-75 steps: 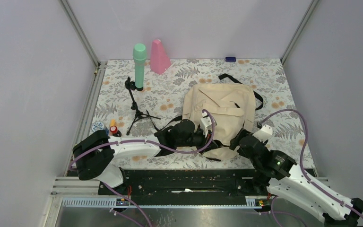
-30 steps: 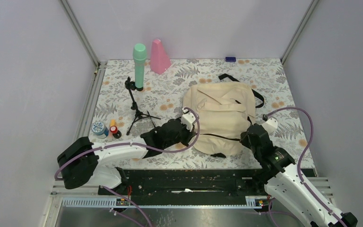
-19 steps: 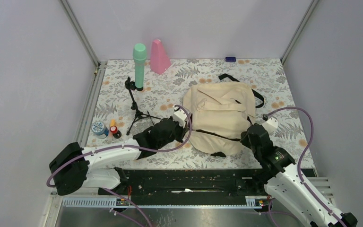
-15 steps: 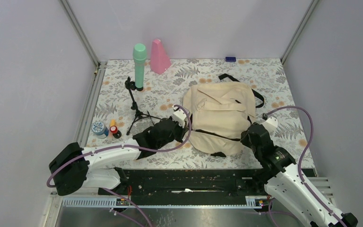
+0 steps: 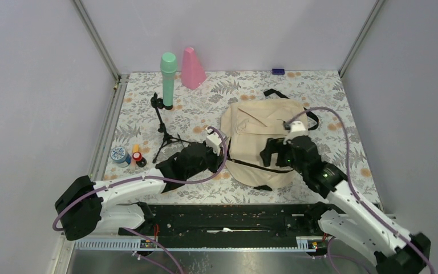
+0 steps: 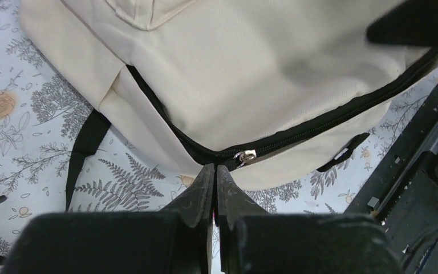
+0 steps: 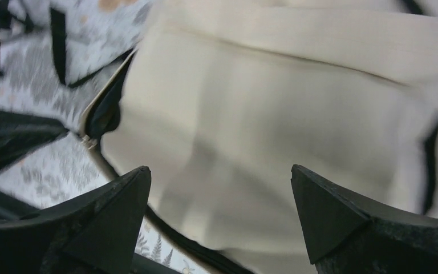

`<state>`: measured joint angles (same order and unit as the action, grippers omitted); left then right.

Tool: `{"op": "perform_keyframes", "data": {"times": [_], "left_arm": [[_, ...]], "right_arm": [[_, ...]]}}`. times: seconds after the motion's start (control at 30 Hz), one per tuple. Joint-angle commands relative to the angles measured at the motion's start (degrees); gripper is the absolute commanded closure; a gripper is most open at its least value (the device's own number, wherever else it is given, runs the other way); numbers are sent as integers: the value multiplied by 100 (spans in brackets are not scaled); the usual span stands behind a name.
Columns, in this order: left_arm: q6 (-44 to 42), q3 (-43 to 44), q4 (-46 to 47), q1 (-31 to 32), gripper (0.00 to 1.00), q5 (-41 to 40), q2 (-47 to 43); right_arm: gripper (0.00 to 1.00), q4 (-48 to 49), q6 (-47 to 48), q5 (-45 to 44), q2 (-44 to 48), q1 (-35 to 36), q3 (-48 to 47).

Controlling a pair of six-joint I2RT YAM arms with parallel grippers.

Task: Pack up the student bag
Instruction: Zip the student bag at the center of the board.

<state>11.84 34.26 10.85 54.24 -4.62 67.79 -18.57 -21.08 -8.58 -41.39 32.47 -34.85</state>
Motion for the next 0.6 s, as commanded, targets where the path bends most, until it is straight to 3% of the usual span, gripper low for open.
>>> {"op": "perform_keyframes", "data": {"times": [0.0, 0.27, 0.37, 0.57], "left_arm": [[26, 298, -77, -101, 100, 419, -151], [36, 427, -401, -142, 100, 496, -444], [12, 473, -466, -150, 100, 611, -504], [-13, 595, -523, -148, 100, 674, -420]], "right_arm": [[0, 957, 1331, 690, -854, 905, -505], [0, 1594, 1825, 1273, -1356, 1374, -296], [5, 1564, 1821, 1413, -1437, 1463, -227], [11, 1530, 1838, 540, -1770, 1813, -172]]}}
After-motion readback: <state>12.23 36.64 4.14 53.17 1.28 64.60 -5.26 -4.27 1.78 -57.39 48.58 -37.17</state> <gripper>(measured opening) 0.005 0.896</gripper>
